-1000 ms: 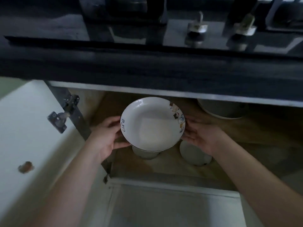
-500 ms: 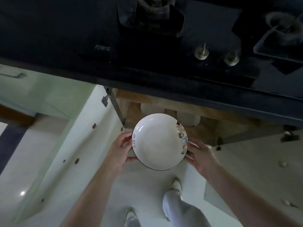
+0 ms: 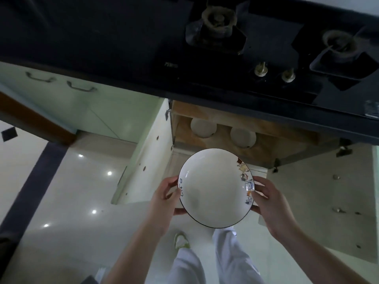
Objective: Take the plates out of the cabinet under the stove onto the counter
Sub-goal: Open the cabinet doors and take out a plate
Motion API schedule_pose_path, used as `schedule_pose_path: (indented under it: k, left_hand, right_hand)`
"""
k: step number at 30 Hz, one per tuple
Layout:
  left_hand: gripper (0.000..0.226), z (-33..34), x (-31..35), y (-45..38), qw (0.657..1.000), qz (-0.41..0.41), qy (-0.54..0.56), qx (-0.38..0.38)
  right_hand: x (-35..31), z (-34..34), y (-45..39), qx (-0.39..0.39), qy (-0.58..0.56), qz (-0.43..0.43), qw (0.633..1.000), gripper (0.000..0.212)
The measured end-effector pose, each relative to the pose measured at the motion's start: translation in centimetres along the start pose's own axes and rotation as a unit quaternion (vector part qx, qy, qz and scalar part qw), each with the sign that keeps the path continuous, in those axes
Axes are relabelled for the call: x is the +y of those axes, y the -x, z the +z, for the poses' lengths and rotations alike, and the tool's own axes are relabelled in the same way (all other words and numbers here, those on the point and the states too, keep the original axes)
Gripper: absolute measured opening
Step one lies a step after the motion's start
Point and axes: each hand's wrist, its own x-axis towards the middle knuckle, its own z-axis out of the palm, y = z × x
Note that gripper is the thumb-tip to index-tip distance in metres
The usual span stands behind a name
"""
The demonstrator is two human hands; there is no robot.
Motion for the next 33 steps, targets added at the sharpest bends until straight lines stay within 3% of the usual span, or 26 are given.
schedule_pose_path:
  k: [6, 12, 16, 27, 33]
  left_hand:
    - [0.037, -2.1, 3.5, 6.4, 0.998, 0.05, -0.034, -0.027]
    - [0.051, -2.7, 7.3, 12.0, 0.99, 0.119, -0.074, 0.008]
    - [0.042, -2.8, 8.3, 15.0, 0.991, 0.129, -0.037, 0.006]
    - [0.049, 0.6, 7.6, 24.2, 0.987, 0.147, -0.037, 0.062]
    - [0.042, 0.1, 6.3, 28.3, 0.98, 0.154, 0.003, 0.123]
  right_hand:
    - [-3.4, 0.1, 6.7, -0.011, 0.04, -0.052, 0.998, 0.039]
    - [-7.1, -0.2, 11.8, -0.059, 0.007, -0.097, 0.994, 0.031]
    - [-8.1, -1.6, 13.5, -0.096, -0.005, -0.12, 0.988, 0.031]
    - [-7.0, -6.5, 17.5, -0.143, 0.056, -0.187, 0.97, 0.032]
    - [-7.9, -6.2, 18.9, -0.185, 0.067, -0.215, 0.957, 0.035]
